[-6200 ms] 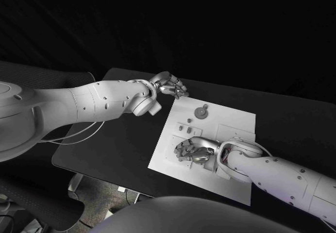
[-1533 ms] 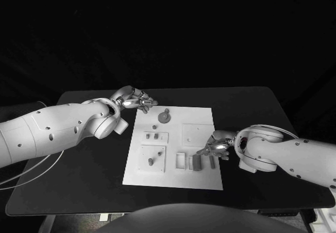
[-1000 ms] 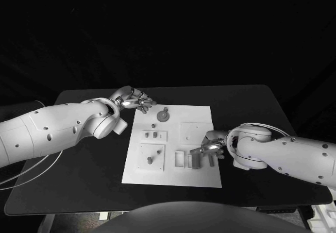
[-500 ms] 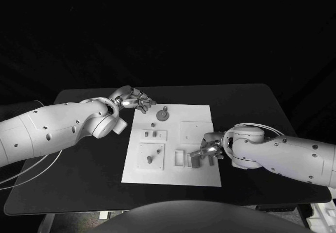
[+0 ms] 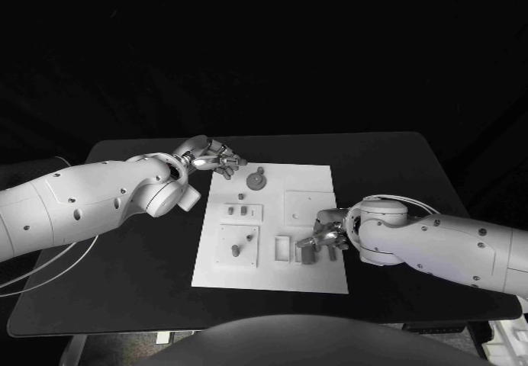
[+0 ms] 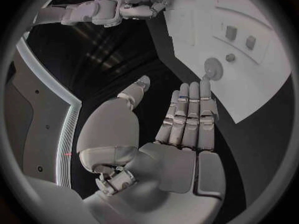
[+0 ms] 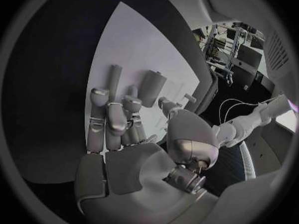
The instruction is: Assemble the parts on the task board
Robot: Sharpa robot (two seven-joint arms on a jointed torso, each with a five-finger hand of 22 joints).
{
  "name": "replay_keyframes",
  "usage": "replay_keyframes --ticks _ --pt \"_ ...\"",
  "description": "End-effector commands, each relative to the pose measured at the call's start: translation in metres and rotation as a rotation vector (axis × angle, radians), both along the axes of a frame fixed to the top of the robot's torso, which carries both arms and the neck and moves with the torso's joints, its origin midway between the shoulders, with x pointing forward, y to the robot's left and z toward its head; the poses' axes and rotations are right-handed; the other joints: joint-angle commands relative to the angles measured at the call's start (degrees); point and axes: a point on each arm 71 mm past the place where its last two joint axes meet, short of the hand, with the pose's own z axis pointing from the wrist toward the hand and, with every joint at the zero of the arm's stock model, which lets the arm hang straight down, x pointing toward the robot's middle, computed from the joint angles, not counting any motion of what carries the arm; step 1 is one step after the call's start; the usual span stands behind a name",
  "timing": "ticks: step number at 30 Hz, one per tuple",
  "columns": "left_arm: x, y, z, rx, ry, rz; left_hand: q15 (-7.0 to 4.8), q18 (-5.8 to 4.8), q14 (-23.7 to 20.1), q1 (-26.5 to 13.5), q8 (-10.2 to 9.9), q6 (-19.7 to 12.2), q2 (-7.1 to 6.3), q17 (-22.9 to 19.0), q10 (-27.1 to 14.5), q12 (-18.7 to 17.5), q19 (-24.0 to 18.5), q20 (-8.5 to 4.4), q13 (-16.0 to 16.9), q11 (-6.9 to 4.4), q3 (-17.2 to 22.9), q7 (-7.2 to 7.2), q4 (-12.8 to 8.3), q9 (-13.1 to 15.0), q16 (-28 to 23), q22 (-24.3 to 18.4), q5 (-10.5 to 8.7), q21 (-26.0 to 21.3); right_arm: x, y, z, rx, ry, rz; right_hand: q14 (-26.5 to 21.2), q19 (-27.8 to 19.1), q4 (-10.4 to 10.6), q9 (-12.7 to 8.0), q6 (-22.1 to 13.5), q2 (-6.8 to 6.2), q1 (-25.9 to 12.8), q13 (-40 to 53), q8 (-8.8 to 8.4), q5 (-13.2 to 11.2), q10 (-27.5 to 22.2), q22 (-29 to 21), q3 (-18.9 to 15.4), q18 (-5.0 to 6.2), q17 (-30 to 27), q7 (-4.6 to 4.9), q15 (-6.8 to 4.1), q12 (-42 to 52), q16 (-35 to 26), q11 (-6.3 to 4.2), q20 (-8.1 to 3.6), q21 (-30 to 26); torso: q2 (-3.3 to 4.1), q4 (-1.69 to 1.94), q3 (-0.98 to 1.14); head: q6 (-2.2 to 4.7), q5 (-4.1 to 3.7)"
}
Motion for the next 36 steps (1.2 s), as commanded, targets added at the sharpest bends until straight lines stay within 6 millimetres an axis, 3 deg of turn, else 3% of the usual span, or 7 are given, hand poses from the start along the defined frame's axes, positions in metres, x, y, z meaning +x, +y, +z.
replay_keyframes --ticks 1,8,11,13,20,24,36 --pt "-0.001 -0.002 0.000 -0.002 0.012 -0.020 -0.01 0.79 -0.34 -0.63 0.28 -0.14 -0.04 0.06 -0.37 -0.21 -0.38 0.14 0.06 -0.11 -0.22 -0.01 0.07 -0.06 -0.20 0.08 -0.29 -0.22 -0.006 -0.002 -0.012 -0.023 0.051 -0.004 0.22 -0.50 -0.17 -6.96 -0.27 0.35 1.13 -0.15 -0.65 0.26 -0.44 1.22 -0.55 3.59 -0.15 0.12 -0.26 0.27 -0.11 0.22 0.22 0.45 0.01 -0.02 0.03 0.00 0.07" --pt "-0.001 -0.001 0.000 0.001 0.013 -0.019 -0.01 0.80 -0.33 -0.65 0.30 -0.13 -0.03 0.08 -0.37 -0.22 -0.38 0.14 0.07 -0.11 -0.23 -0.02 0.09 -0.07 -0.22 0.09 -0.34 -0.23 -0.008 0.000 -0.014 0.009 0.086 -0.027 0.05 -0.81 -2.83 -7.02 0.20 1.78 4.10 -0.38 -0.91 4.92 -0.52 1.18 -1.83 3.59 -0.56 0.13 -0.21 0.29 -0.40 0.25 0.60 0.71 -0.02 -0.03 0.01 0.00 0.17" --pt "-0.001 -0.001 0.000 0.002 0.014 -0.019 -0.01 0.80 -0.33 -0.65 0.30 -0.12 -0.03 0.09 -0.37 -0.23 -0.39 0.14 0.07 -0.11 -0.23 -0.02 0.08 -0.07 -0.23 0.09 -0.36 -0.23 -0.007 0.000 -0.015 0.013 0.087 -0.037 -0.01 -0.93 -5.33 -7.07 0.30 2.51 5.25 -0.51 -1.11 6.46 -0.57 1.14 -2.55 3.59 -0.70 0.19 -0.14 0.29 -0.53 0.31 0.86 0.79 -0.02 -0.03 0.02 0.00 0.09" --pt "-0.001 -0.001 0.000 0.003 0.014 -0.019 -0.01 0.81 -0.34 -0.63 0.31 -0.12 -0.03 0.09 -0.37 -0.23 -0.39 0.14 0.08 -0.11 -0.22 -0.03 0.08 -0.07 -0.24 0.09 -0.37 -0.24 -0.007 0.000 -0.016 0.014 0.088 -0.045 -0.07 -0.96 -7.94 -7.10 0.41 3.53 5.99 -0.62 -1.26 9.73 -0.56 1.09 -2.72 3.59 -0.83 0.22 -0.08 0.32 -0.64 0.36 1.08 0.82 -0.03 -0.02 0.02 0.00 0.06" --pt "-0.001 -0.001 0.000 0.006 0.015 -0.018 -0.01 0.82 -0.34 -0.58 0.32 -0.11 -0.01 0.11 -0.37 -0.25 -0.40 0.13 0.09 -0.11 -0.21 -0.04 0.04 -0.07 -0.26 0.10 -0.39 -0.25 -0.006 -0.004 -0.017 0.024 0.092 -0.084 -0.11 -0.86 -16.21 -7.16 1.09 6.04 6.65 -0.99 -1.49 9.95 -0.43 0.93 -2.27 3.59 -1.30 0.24 0.02 0.35 -1.05 0.43 1.77 0.69 -0.04 -0.01 -0.03 0.00 -0.02" --pt "0.000 0.000 0.000 0.008 0.015 -0.016 -0.01 0.83 -0.34 -0.56 0.32 -0.11 -0.01 0.11 -0.37 -0.25 -0.40 0.13 0.09 -0.11 -0.20 -0.04 0.03 -0.08 -0.27 0.11 -0.40 -0.25 -0.005 -0.008 -0.017 0.053 0.108 -0.132 -0.02 -0.55 -19.23 -7.19 1.62 7.28 5.20 -1.26 -1.60 10.03 -0.26 0.84 -1.17 3.59 -1.53 0.18 -0.02 0.36 -1.27 0.31 1.95 0.51 -0.03 -0.01 0.00 0.00 0.02" --pt "0.001 0.003 -0.001 0.014 0.015 -0.010 -0.01 0.83 -0.34 -0.50 0.33 -0.11 0.02 0.15 -0.37 -0.28 -0.41 0.14 0.11 -0.11 -0.19 -0.04 -0.02 -0.09 -0.30 0.13 -0.44 -0.27 -0.008 -0.017 -0.007 0.164 0.159 -0.235 0.21 -0.23 -21.20 -7.08 2.33 8.06 4.39 -1.46 -1.52 10.05 -0.01 0.87 0.37 3.59 -1.44 -0.01 -0.13 0.49 -1.37 0.14 1.98 0.43 -0.05 -0.06 0.01 0.00 0.22"
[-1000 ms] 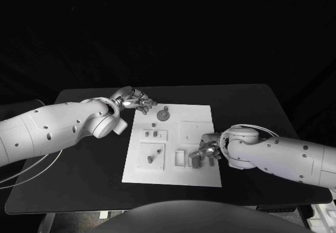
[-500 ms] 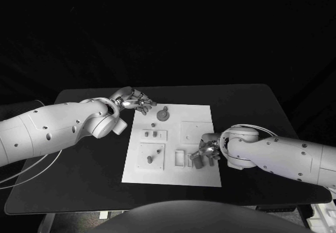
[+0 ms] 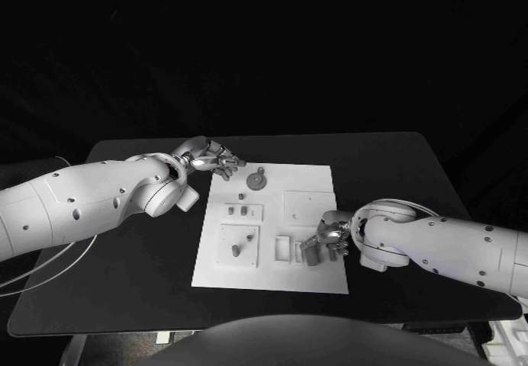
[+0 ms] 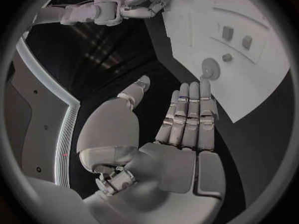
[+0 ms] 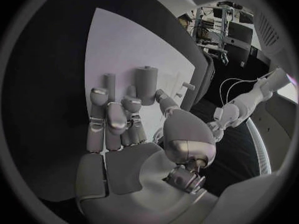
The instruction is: Assemble the parts on the task board
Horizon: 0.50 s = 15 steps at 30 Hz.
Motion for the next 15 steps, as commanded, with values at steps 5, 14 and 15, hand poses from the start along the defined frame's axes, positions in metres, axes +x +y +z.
replay_keyframes --ticks 5,14,15 --pt "0.001 0.000 0.000 0.006 0.001 -0.013 0.00 0.83 -0.36 -0.39 0.37 -0.09 0.17 0.09 -0.36 -0.29 -0.43 0.14 0.11 -0.12 -0.14 -0.05 -0.08 -0.11 -0.35 0.11 -0.21 -0.30 -0.001 -0.001 0.010 0.077 0.053 -0.086 0.04 0.42 -3.09 -2.44 0.52 0.52 -0.06 -0.07 0.20 0.38 -0.09 0.88 3.20 3.09 0.06 -0.14 -0.40 0.28 -0.17 -0.20 0.11 -0.03 -0.02 -0.09 0.00 0.00 0.19" --pt "0.002 0.001 0.000 0.009 0.005 -0.012 0.02 0.82 -0.39 -0.36 0.40 -0.06 0.19 0.11 -0.35 -0.31 -0.46 0.17 0.14 -0.12 -0.16 -0.06 -0.12 -0.11 -0.40 0.12 -0.22 -0.34 -0.001 -0.002 0.017 0.108 0.071 -0.114 0.08 0.47 -3.13 -2.43 0.56 0.57 -0.04 -0.08 0.19 0.38 -0.08 0.88 3.33 3.09 0.13 -0.17 -0.43 0.29 -0.16 -0.23 0.09 -0.03 0.04 -0.05 0.00 0.00 0.23" --pt "0.002 0.001 0.000 0.009 0.005 -0.012 0.03 0.82 -0.39 -0.37 0.40 -0.06 0.19 0.12 -0.35 -0.31 -0.46 0.17 0.14 -0.12 -0.16 -0.06 -0.13 -0.11 -0.41 0.12 -0.22 -0.34 0.000 -0.001 0.018 0.115 0.070 -0.121 0.06 0.47 -3.13 -2.43 0.56 0.57 -0.04 -0.08 0.19 0.38 -0.08 0.88 3.34 3.09 0.06 -0.17 -0.44 0.29 -0.17 -0.23 0.09 -0.03 0.05 -0.07 -0.01 0.00 0.25"
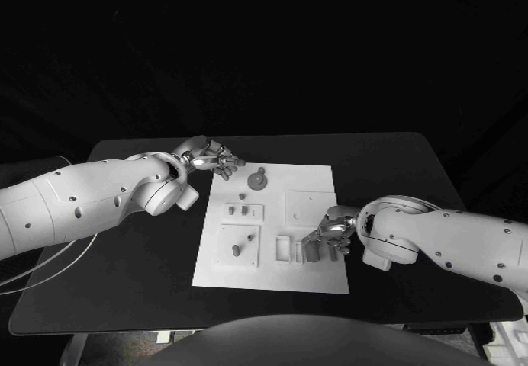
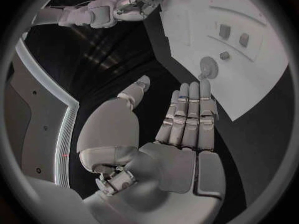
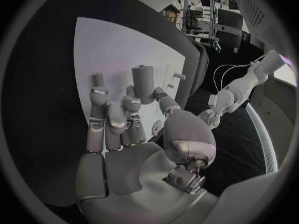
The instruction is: Assemble the parts on the task board
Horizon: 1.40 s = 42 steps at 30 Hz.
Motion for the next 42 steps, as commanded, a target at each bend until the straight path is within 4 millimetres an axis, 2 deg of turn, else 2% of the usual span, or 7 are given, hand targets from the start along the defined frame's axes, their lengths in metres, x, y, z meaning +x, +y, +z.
replay_keyframes --ticks 1,11,14,18,23,34,42 --pt "0.000 -0.002 0.000 -0.001 0.004 -0.018 0.03 0.46 -0.39 -0.37 0.32 -0.05 0.19 0.08 -0.35 -0.31 -0.27 -0.03 0.08 -0.12 -0.17 -0.07 -0.13 -0.06 -0.31 0.04 -0.22 -0.37 0.000 0.003 0.002 0.046 0.029 -0.051 0.15 0.57 -1.80 0.38 0.39 0.54 -0.14 -0.09 0.11 0.18 0.03 0.89 2.17 3.09 -0.03 0.02 -0.53 0.30 -0.18 -0.13 0.00 -0.03 0.06 -0.02 -0.02 0.00 0.03" --pt "0.001 -0.004 0.000 0.002 0.007 -0.019 0.05 0.45 -0.40 -0.39 0.33 -0.04 0.19 0.10 -0.35 -0.34 -0.29 -0.01 0.09 -0.11 -0.20 -0.07 -0.14 -0.07 -0.35 0.05 -0.23 -0.39 0.005 0.025 0.004 0.125 0.116 -0.106 0.06 0.59 -1.64 0.38 0.44 0.43 -0.89 -0.15 0.04 0.16 0.01 0.88 2.30 3.09 -0.25 0.01 -0.56 0.29 -0.30 -0.14 0.04 -0.10 0.07 0.15 -0.06 0.00 0.09" --pt "0.001 -0.004 0.000 0.002 0.006 -0.019 0.05 0.45 -0.41 -0.42 0.33 -0.04 0.18 0.11 -0.35 -0.34 -0.30 0.00 0.10 -0.11 -0.21 -0.07 -0.13 -0.07 -0.36 0.06 -0.24 -0.40 0.006 0.031 0.004 0.128 0.114 -0.100 0.02 0.55 -1.61 0.37 0.41 0.51 -1.17 -0.17 -0.01 0.16 -0.02 0.87 2.38 3.09 -0.27 0.02 -0.56 0.28 -0.33 -0.13 0.05 -0.16 0.05 0.10 -0.12 0.00 0.16" --pt "0.001 -0.006 0.000 0.001 0.006 -0.023 0.06 0.45 -0.42 -0.44 0.34 -0.04 0.16 0.12 -0.35 -0.35 -0.31 0.00 0.10 -0.10 -0.23 -0.07 -0.12 -0.08 -0.38 0.06 -0.24 -0.41 0.008 0.038 0.003 0.124 0.109 -0.090 0.00 0.54 -1.59 0.37 0.41 0.54 -1.33 -0.18 -0.03 0.17 -0.04 0.87 2.44 3.09 -0.31 0.03 -0.56 0.27 -0.35 -0.13 0.06 -0.18 0.07 0.02 -0.09 0.00 0.41" --pt "0.001 -0.007 0.001 0.000 0.007 -0.026 0.07 0.44 -0.42 -0.49 0.34 -0.04 0.17 0.13 -0.35 -0.36 -0.31 0.01 0.11 -0.10 -0.24 -0.07 -0.10 -0.08 -0.40 0.07 -0.25 -0.42 0.012 0.040 0.001 0.110 0.111 -0.085 -0.11 0.52 -1.62 0.36 0.37 0.57 -1.40 -0.19 -0.07 0.18 -0.08 0.87 2.52 3.09 -0.50 0.04 -0.56 0.26 -0.41 -0.12 0.06 -0.20 0.06 0.14 -0.06 0.00 0.55" --pt "0.001 -0.007 0.001 0.001 0.007 -0.024 0.08 0.45 -0.43 -0.56 0.35 -0.04 0.14 0.16 -0.35 -0.38 -0.33 0.02 0.13 -0.10 -0.28 -0.07 -0.07 -0.10 -0.44 0.08 -0.28 -0.45 0.008 0.041 -0.008 0.077 0.134 -0.057 -0.45 0.37 -1.56 0.32 0.18 0.49 -2.13 -0.24 -0.28 0.16 -0.32 0.88 2.78 3.09 -0.87 0.12 -0.51 0.17 -0.59 -0.04 0.13 -0.34 0.05 -0.04 0.07 0.00 1.04" --pt "0.001 -0.008 0.001 0.001 0.011 -0.029 0.08 0.45 -0.44 -0.60 0.36 -0.04 0.15 0.18 -0.35 -0.39 -0.34 0.02 0.15 -0.10 -0.29 -0.07 -0.05 -0.11 -0.47 0.09 -0.30 -0.47 0.007 0.045 -0.011 0.077 0.144 -0.058 -0.70 0.26 -1.51 0.29 0.04 0.31 -2.58 -0.27 -0.41 0.16 -0.48 0.88 2.94 3.09 -1.14 0.18 -0.46 0.12 -0.73 0.02 0.17 -0.43 0.08 0.02 0.05 0.00 1.23"
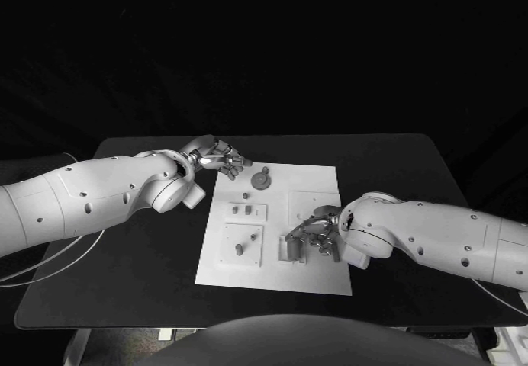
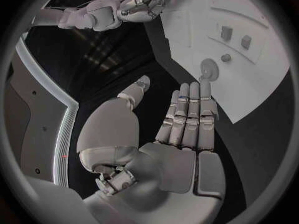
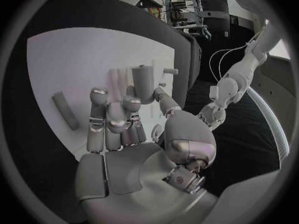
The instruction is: Assemble the parts on the task board
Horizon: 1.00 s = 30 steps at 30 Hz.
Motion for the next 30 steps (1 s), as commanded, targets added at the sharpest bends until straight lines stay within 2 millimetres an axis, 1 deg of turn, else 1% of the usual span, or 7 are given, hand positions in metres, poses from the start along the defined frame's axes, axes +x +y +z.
replay_keyframes --ticks 1,9,13,19,30 --pt "-0.0004 -0.0025 0.0008 -0.004 0.003 -0.017 0.08 0.94 -0.44 -0.60 0.27 -0.04 0.15 0.10 -0.35 -0.40 -0.34 0.02 0.07 -0.10 -0.30 -0.07 -0.05 -0.08 -0.35 0.06 -0.30 -0.26 -0.0024 0.0037 -0.0009 0.002 0.014 0.018 -0.30 0.07 -0.09 0.05 0.03 0.25 -0.27 -0.06 -0.20 0.18 -0.41 0.89 0.53 3.03 -0.02 0.18 -0.05 0.12 -0.26 0.16 -0.04 -0.21 0.01 0.02 0.01 0.00 0.11" --pt "-0.0005 -0.0021 0.0011 -0.003 0.002 -0.016 0.09 0.95 -0.45 -0.60 0.27 -0.05 0.16 0.11 -0.35 -0.41 -0.35 0.02 0.08 -0.10 -0.30 -0.07 -0.05 -0.08 -0.37 0.07 -0.32 -0.28 -0.0014 0.0051 0.0002 0.002 -0.016 0.016 -0.33 0.08 0.00 0.05 -0.02 0.12 -0.64 -0.07 -0.26 0.17 -0.46 0.89 0.63 3.03 0.01 0.21 -0.03 0.14 -0.27 0.19 -0.02 -0.24 0.01 0.02 -0.05 0.00 0.19" --pt "-0.0006 -0.0016 0.0012 -0.003 0.002 -0.015 0.09 0.95 -0.45 -0.60 0.27 -0.05 0.16 0.12 -0.35 -0.42 -0.35 0.02 0.08 -0.10 -0.30 -0.08 -0.05 -0.09 -0.38 0.07 -0.32 -0.28 -0.0015 0.0053 0.0004 0.003 -0.020 0.016 -0.36 0.11 0.13 0.04 -0.07 -0.17 -1.13 -0.07 -0.33 0.16 -0.50 0.89 0.72 3.03 0.01 0.23 -0.02 0.16 -0.29 0.21 -0.01 -0.27 0.01 0.00 -0.03 0.00 0.28" --pt "-0.0006 -0.0015 0.0012 -0.003 0.003 -0.015 0.09 0.95 -0.45 -0.61 0.28 -0.05 0.17 0.14 -0.35 -0.43 -0.35 0.02 0.09 -0.10 -0.30 -0.08 -0.04 -0.09 -0.40 0.08 -0.33 -0.29 0.0009 0.0013 -0.0001 -0.007 -0.027 0.001 -0.50 0.16 0.28 -0.05 -0.54 -1.13 -1.75 -0.09 -0.67 0.18 -0.66 0.86 1.20 3.03 -0.18 0.38 0.06 0.19 -0.41 0.34 -0.07 -0.38 -0.02 0.00 -0.01 0.00 0.31" --pt "-0.0003 -0.0019 0.0010 -0.002 0.005 -0.017 0.09 0.96 -0.45 -0.61 0.29 -0.05 0.20 0.16 -0.34 -0.44 -0.36 0.03 0.11 -0.10 -0.29 -0.08 -0.04 -0.10 -0.43 0.09 -0.34 -0.31 -0.0005 0.0031 -0.0001 -0.005 -0.019 0.017 -0.51 0.26 0.77 -0.04 -0.60 -1.43 -2.59 -0.09 -0.77 0.16 -0.73 0.85 1.63 3.03 -0.16 0.42 0.10 0.26 -0.44 0.38 -0.11 -0.46 0.02 -0.04 0.01 0.00 0.30"
